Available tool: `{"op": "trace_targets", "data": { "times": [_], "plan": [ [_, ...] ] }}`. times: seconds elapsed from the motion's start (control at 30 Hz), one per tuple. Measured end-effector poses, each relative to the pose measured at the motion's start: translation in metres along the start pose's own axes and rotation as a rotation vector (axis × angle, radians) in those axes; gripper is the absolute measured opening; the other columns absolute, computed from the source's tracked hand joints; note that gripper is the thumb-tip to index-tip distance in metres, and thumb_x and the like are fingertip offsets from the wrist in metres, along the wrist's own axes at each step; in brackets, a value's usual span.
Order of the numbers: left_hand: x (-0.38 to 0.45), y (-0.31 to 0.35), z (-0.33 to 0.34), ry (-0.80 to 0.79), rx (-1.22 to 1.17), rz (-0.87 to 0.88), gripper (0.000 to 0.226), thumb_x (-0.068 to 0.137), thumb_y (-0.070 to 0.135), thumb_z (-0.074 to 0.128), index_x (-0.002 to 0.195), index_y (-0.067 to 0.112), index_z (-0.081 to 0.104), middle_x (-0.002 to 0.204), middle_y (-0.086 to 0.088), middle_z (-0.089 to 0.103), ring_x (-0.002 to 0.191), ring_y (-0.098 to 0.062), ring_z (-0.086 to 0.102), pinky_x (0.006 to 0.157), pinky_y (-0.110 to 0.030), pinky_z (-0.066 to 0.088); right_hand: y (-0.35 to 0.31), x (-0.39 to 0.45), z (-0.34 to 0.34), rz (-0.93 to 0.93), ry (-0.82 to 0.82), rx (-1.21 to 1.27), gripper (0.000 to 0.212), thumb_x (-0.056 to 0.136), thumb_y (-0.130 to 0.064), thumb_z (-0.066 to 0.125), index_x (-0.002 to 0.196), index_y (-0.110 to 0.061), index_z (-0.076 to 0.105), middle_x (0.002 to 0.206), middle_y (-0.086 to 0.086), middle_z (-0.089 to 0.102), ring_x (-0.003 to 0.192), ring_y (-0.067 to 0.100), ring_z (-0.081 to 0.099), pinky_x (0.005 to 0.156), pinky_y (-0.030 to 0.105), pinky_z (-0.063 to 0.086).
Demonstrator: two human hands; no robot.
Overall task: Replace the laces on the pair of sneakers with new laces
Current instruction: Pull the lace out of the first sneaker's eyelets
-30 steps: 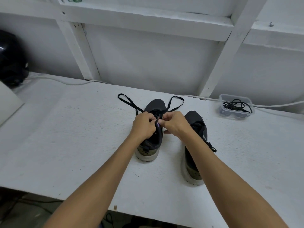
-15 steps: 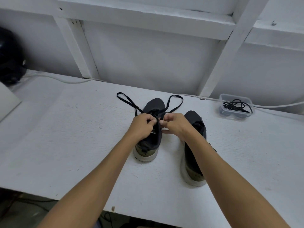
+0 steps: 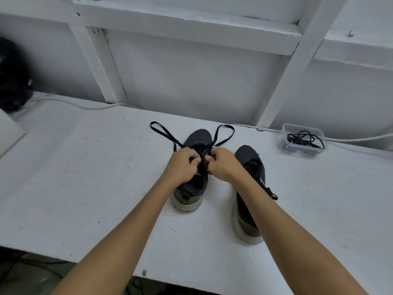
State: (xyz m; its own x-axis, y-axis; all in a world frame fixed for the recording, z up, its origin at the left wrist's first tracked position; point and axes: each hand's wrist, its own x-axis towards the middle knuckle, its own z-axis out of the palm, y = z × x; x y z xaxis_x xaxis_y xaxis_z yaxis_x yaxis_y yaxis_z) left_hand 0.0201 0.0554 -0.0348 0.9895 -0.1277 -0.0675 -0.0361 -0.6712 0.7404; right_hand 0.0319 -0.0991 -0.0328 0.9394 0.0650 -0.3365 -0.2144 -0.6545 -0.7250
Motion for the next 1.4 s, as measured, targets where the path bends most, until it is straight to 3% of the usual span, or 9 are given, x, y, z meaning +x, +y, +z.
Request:
{"op": "trace_targets", "data": {
  "times": [0.37,0.6,0.77,0.9,0.97,1.07,1.2,1.27,1.4],
  "plan": [
    [0.000,0.001,0.001,-0.013,-0.033,-0.068,0.014,0.098,0.017,0.058,0.096,0.012,0.070,0.096,-0.001,0.069,0.087,-0.018,0.062,0.069,-0.023,0.045,-0.007,-0.008,0.006,0.019,0.077,0.057,0.018,0.096,-0.021,0.061,0.086,-0.007,0.060,0.087,0.015,0.072,0.089,0.033,0.071,0.082,0.050,0.060],
    [-0.001,0.000,0.001,-0.021,-0.034,-0.068,0.012,0.098,0.019,0.058,0.096,0.015,0.069,0.100,0.001,0.068,0.091,-0.015,0.061,0.075,-0.024,0.043,-0.010,-0.008,-0.001,-0.023,0.051,-0.086,0.021,0.100,-0.019,0.058,0.081,-0.011,0.053,0.084,0.008,0.067,0.081,0.026,0.067,0.077,0.039,0.057],
    [-0.005,-0.003,-0.003,0.040,-0.079,-0.041,0.010,0.095,0.026,0.065,0.099,0.020,0.072,0.103,0.008,0.067,0.095,-0.008,0.060,0.078,-0.015,0.042,-0.009,-0.006,-0.013,0.070,-0.017,0.302,0.010,0.100,-0.011,0.058,0.097,-0.002,0.062,0.090,0.011,0.072,0.079,0.016,0.074,0.072,0.035,0.063],
    [-0.014,-0.003,-0.006,0.157,-0.158,-0.118,0.014,0.092,0.035,0.070,0.096,0.022,0.072,0.093,0.015,0.066,0.087,0.000,0.059,0.071,-0.010,0.041,-0.010,-0.007,-0.023,0.149,0.192,0.486,0.012,0.098,-0.005,0.058,0.088,-0.008,0.064,0.088,0.013,0.070,0.077,0.018,0.073,0.067,0.033,0.062],
    [-0.018,-0.002,-0.006,0.167,-0.178,-0.174,0.016,0.092,0.039,0.069,0.095,0.023,0.071,0.089,0.017,0.065,0.083,0.003,0.058,0.067,-0.009,0.040,-0.011,-0.007,-0.030,0.206,0.335,0.615,0.014,0.097,-0.002,0.059,0.110,-0.005,0.064,0.091,0.014,0.070,0.084,0.020,0.075,0.076,0.037,0.064],
    [-0.018,0.003,-0.006,0.172,-0.213,-0.247,0.021,0.093,0.043,0.066,0.095,0.022,0.070,0.087,0.017,0.065,0.080,0.004,0.057,0.062,-0.010,0.038,-0.014,-0.013,-0.040,0.297,0.339,0.785,0.068,0.096,-0.008,0.064,0.154,0.001,0.030,0.092,0.007,0.064,0.108,0.024,0.069,0.096,0.043,0.057],
    [-0.017,0.002,-0.006,0.168,-0.278,-0.334,0.036,0.100,0.046,0.051,0.094,0.017,0.071,0.089,0.003,0.069,0.085,-0.010,0.063,0.071,-0.026,0.052,-0.025,-0.034,-0.030,0.227,0.089,0.405,0.049,0.099,-0.035,0.061,0.141,-0.011,0.056,0.123,0.003,0.066,0.105,0.019,0.065,0.086,0.039,0.061],
    [-0.011,-0.009,-0.008,0.178,-0.422,-0.434,0.029,0.102,0.033,0.051,0.099,0.013,0.072,0.091,-0.003,0.071,0.089,-0.016,0.068,0.081,-0.033,0.058,-0.028,-0.043,-0.019,0.163,-0.010,0.229,0.034,0.098,-0.042,0.059,0.125,-0.023,0.067,0.113,-0.005,0.069,0.092,0.011,0.064,0.080,0.033,0.060],
    [-0.006,-0.023,-0.015,0.082,-0.602,-0.521,0.016,0.098,0.008,0.060,0.109,0.005,0.071,0.096,-0.009,0.072,0.083,-0.014,0.071,0.068,-0.021,0.058,-0.028,-0.052,-0.003,0.044,-0.005,0.092,0.018,0.100,-0.034,0.059,0.103,-0.024,0.073,0.089,-0.004,0.071,0.079,0.010,0.064,0.070,0.025,0.053]
  ]
}}
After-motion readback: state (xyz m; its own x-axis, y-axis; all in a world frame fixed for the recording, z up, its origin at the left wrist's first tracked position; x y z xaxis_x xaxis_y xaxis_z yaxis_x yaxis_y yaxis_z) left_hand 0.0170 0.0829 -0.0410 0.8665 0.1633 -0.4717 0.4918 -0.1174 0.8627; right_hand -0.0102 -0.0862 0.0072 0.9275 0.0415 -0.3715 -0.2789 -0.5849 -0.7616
